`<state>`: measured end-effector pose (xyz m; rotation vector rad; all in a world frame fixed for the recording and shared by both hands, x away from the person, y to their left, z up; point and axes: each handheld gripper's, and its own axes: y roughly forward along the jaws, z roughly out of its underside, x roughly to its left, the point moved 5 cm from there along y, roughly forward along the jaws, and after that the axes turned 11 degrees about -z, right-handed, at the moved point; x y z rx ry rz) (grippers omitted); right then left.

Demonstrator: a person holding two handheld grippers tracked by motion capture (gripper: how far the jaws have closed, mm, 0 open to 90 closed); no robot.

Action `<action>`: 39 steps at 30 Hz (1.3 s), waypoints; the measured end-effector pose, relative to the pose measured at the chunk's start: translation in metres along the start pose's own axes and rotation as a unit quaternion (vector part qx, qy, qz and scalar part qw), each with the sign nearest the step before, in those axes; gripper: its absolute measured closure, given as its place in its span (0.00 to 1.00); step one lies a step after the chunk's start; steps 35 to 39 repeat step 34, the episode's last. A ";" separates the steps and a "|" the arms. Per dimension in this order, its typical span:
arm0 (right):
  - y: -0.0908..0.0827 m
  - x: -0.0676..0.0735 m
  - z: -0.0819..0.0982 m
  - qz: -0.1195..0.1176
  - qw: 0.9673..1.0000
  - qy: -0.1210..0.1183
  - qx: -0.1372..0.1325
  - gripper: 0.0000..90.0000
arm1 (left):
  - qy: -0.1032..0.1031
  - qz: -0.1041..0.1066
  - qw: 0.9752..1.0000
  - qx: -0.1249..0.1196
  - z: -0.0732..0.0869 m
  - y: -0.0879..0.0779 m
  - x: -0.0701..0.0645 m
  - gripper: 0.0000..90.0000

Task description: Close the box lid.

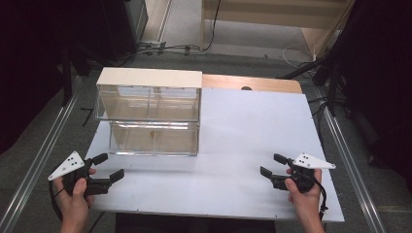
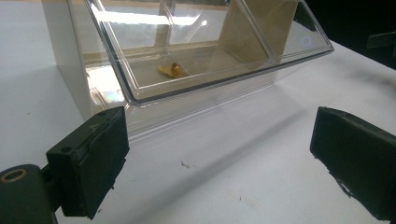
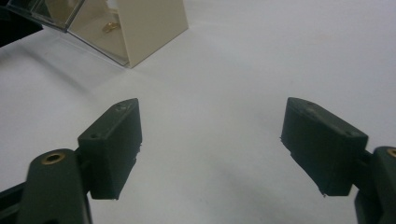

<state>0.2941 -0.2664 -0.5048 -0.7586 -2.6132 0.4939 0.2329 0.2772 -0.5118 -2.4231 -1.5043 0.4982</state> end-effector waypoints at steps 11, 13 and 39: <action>-0.026 -0.013 0.016 0.023 1.000 0.017 0.002 0.12 | 0.008 0.005 1.000 -0.006 0.001 0.002 0.001 0.04; -0.030 -0.015 0.018 0.024 1.000 0.020 0.002 0.10 | 0.007 0.005 1.000 -0.010 0.000 0.003 0.001 0.04; -0.047 -0.028 0.029 0.046 0.999 0.025 0.000 0.00 | 0.017 0.012 1.000 -0.009 -0.001 0.012 0.002 0.00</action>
